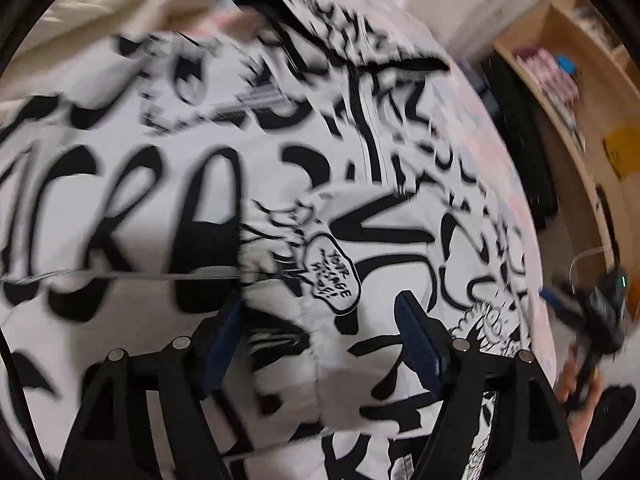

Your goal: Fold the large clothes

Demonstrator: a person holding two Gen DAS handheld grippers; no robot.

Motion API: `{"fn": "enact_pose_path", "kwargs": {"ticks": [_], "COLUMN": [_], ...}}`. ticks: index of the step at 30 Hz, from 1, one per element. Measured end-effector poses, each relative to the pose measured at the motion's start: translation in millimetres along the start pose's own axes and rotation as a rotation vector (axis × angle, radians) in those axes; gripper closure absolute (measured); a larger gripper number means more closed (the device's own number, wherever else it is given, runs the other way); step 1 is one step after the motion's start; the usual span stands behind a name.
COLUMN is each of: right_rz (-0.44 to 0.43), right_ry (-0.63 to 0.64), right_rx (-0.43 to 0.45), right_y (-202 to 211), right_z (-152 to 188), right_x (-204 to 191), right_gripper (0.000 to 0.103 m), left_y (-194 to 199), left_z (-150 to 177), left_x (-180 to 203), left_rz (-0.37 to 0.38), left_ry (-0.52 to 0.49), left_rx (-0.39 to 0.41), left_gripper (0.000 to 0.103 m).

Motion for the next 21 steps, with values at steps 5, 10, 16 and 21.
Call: {"fn": "enact_pose_path", "kwargs": {"ticks": [5,10,16,21], "right_rz": [-0.015,-0.070,0.024,0.135], "right_ry": [-0.094,-0.113,0.144,0.249], "right_rx": [-0.074,-0.101,0.004,0.012], "right_y": [-46,-74,-66,-87], "right_z": [-14,-16,-42,-48], "right_x": [31,26,-12,-14], "right_gripper": [0.026,0.026,0.098,0.096], "left_y": [-10,16,60,19], "left_z": [-10,-23,-28,-3], "left_x": [5,19,39,8], "left_rz": [-0.058,-0.069,-0.134,-0.184], "left_ry": [-0.018,-0.083,-0.174,-0.128], "left_rx": [0.046,0.166,0.343,0.211], "left_gripper": [0.082,0.093,0.094,0.091]}}
Point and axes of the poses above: each gripper's, at about its wrist camera, not at the fingertips, and y roughly against the way its jaws point, x to its right, z to its underside, the point moved 6 cm from there along -y, roughly the way its jaws point, and after that the axes turned 7 degrees about x, right-handed, at the moved point
